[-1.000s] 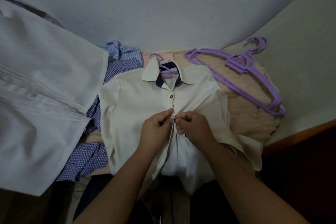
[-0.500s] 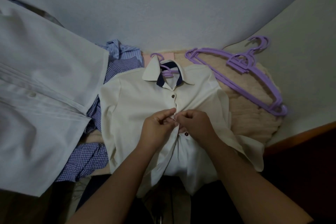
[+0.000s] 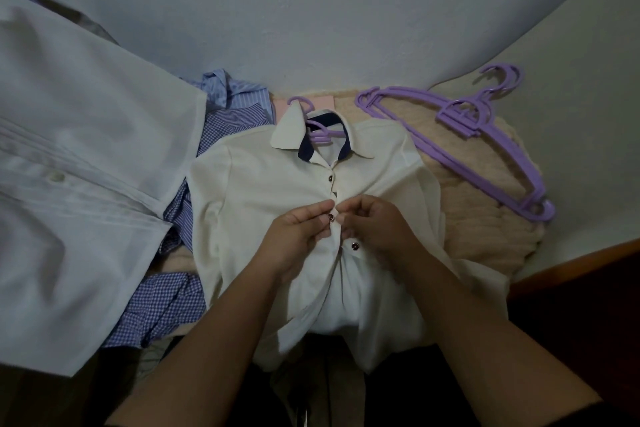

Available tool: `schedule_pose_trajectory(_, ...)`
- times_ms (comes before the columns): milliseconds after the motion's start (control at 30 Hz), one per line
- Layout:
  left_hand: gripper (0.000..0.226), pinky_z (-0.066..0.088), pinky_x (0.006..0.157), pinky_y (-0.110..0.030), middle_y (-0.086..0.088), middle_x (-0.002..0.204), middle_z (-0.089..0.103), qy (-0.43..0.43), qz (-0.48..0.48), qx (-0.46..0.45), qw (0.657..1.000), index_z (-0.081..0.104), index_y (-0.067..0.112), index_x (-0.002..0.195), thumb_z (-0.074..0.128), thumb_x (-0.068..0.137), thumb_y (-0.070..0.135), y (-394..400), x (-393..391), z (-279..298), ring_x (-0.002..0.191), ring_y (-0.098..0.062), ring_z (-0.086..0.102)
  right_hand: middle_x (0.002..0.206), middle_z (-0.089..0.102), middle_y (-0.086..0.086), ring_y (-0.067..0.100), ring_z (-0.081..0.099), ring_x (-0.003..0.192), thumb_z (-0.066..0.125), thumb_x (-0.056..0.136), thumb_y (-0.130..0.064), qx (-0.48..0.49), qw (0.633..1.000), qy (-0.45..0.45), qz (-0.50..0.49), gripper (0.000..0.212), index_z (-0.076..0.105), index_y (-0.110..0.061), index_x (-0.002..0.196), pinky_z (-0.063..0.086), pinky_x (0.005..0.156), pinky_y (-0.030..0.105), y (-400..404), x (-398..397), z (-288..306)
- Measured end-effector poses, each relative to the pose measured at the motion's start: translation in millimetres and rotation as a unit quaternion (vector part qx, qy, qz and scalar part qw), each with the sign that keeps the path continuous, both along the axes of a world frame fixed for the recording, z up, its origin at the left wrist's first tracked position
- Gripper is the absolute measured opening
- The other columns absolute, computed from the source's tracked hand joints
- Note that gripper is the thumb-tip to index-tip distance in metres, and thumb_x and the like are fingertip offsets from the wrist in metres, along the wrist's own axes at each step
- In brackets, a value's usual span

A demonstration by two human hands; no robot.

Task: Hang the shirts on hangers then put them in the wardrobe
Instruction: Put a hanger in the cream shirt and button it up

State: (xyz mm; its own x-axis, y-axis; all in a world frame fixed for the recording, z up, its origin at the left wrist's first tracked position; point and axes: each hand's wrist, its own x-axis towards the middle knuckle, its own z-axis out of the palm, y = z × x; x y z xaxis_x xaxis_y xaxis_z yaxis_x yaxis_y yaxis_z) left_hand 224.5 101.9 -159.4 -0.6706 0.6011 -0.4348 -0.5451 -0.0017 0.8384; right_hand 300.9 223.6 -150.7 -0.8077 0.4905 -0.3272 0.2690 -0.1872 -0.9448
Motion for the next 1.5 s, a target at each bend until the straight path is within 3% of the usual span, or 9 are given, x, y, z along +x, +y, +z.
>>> schedule_pose_trajectory(200, 0.026, 0.056, 0.074, -0.019, -0.003, 0.080, 0.074, 0.088, 0.042, 0.024, 0.995, 0.068, 0.008, 0.102, 0.051, 0.091, -0.009, 25, -31, 31, 0.074, -0.011, 0.069, 0.071, 0.065, 0.006, 0.015, 0.062, 0.063, 0.060, 0.085, 0.006, -0.009, 0.996, 0.083, -0.023, 0.015, 0.063, -0.008, 0.082, 0.055, 0.065, 0.023, 17, -37, 22)
schedule_pose_trajectory(333, 0.023, 0.053, 0.073, -0.029, -0.008, 0.086, 0.074, 0.189, 0.028, -0.109, 0.976, 0.073, 0.015, 0.101, 0.059, 0.089, 0.001, 28, -37, 23, 0.077, -0.018, 0.066, 0.075, 0.064, 0.008, 0.015, 0.060, 0.065, 0.061, 0.086, 0.003, 0.026, 0.999, 0.030, -0.021, 0.015, 0.062, -0.011, 0.080, 0.055, 0.066, 0.023, 20, -48, 11)
schedule_pose_trajectory(467, 0.021, 0.050, 0.067, -0.010, 0.000, 0.088, 0.072, 0.254, 0.009, -0.163, 0.953, 0.072, 0.020, 0.101, 0.065, 0.088, 0.005, 11, -15, 6, 0.071, 0.000, 0.064, 0.076, 0.063, 0.009, 0.017, 0.061, 0.069, 0.060, 0.085, 0.006, -0.004, 1.000, -0.002, -0.012, 0.018, 0.062, -0.012, 0.081, 0.052, 0.068, 0.024, 15, -35, -6)
schedule_pose_trajectory(600, 0.022, 0.041, 0.076, -0.002, 0.015, 0.095, 0.067, 0.371, -0.021, -0.204, 0.906, 0.072, 0.028, 0.092, 0.065, 0.086, 0.008, -11, 3, -3, 0.082, 0.012, 0.059, 0.085, 0.068, 0.004, 0.012, 0.063, 0.076, 0.062, 0.084, 0.001, 0.135, 0.990, -0.028, 0.017, 0.017, 0.066, -0.016, 0.089, 0.051, 0.071, 0.020, 13, -13, -11)
schedule_pose_trajectory(967, 0.028, 0.034, 0.075, 0.004, -0.001, 0.115, 0.068, 0.372, -0.102, -0.289, 0.876, 0.074, 0.017, 0.107, 0.057, 0.090, 0.002, -32, 10, -8, 0.092, -0.003, 0.057, 0.120, 0.058, 0.012, 0.023, 0.052, 0.113, 0.046, 0.095, -0.015, 0.509, 0.788, -0.240, 0.248, 0.027, 0.063, -0.003, 0.113, 0.032, 0.091, 0.022, 7, 1, -14)
schedule_pose_trajectory(1133, 0.026, 0.046, 0.062, -0.010, -0.007, 0.091, 0.071, 0.279, -0.059, -0.262, 0.922, 0.073, 0.019, 0.110, 0.065, 0.087, 0.008, -30, 15, 1, 0.070, -0.008, 0.061, 0.074, 0.059, 0.012, 0.021, 0.053, 0.075, 0.052, 0.088, -0.014, 0.429, 0.852, -0.248, 0.169, 0.022, 0.057, -0.005, 0.068, 0.034, 0.066, 0.026, -1, -2, -6)
schedule_pose_trajectory(1233, 0.031, 0.045, 0.055, -0.015, -0.007, 0.075, 0.061, 0.209, -0.025, -0.215, 0.954, 0.072, 0.020, 0.110, 0.068, 0.084, 0.004, -28, 16, 8, 0.065, -0.016, 0.053, 0.062, 0.061, 0.013, 0.015, 0.053, 0.057, 0.059, 0.085, -0.010, 0.227, 0.960, -0.145, 0.075, 0.021, 0.065, 0.003, 0.071, 0.044, 0.056, 0.026, -15, -3, 8)
schedule_pose_trajectory(1333, 0.039, 0.049, 0.065, -0.022, -0.004, 0.079, 0.062, 0.191, -0.014, -0.205, 0.960, 0.070, 0.022, 0.113, 0.068, 0.082, -0.001, -28, 16, 10, 0.070, -0.015, 0.053, 0.056, 0.057, 0.006, 0.015, 0.052, 0.051, 0.056, 0.087, 0.002, 0.041, 0.995, -0.083, 0.022, 0.023, 0.063, -0.007, 0.068, 0.048, 0.049, 0.019, -26, 1, 9)
schedule_pose_trajectory(1500, 0.038, 0.049, 0.064, -0.017, 0.005, 0.070, 0.065, 0.231, 0.018, -0.213, 0.949, 0.071, 0.023, 0.111, 0.063, 0.083, -0.001, -31, 24, 8, 0.061, -0.006, 0.055, 0.075, 0.070, 0.000, 0.016, 0.064, 0.071, 0.064, 0.085, -0.014, 0.246, 0.958, -0.142, 0.040, 0.012, 0.075, -0.011, 0.089, 0.050, 0.071, 0.024, -35, 6, -7)
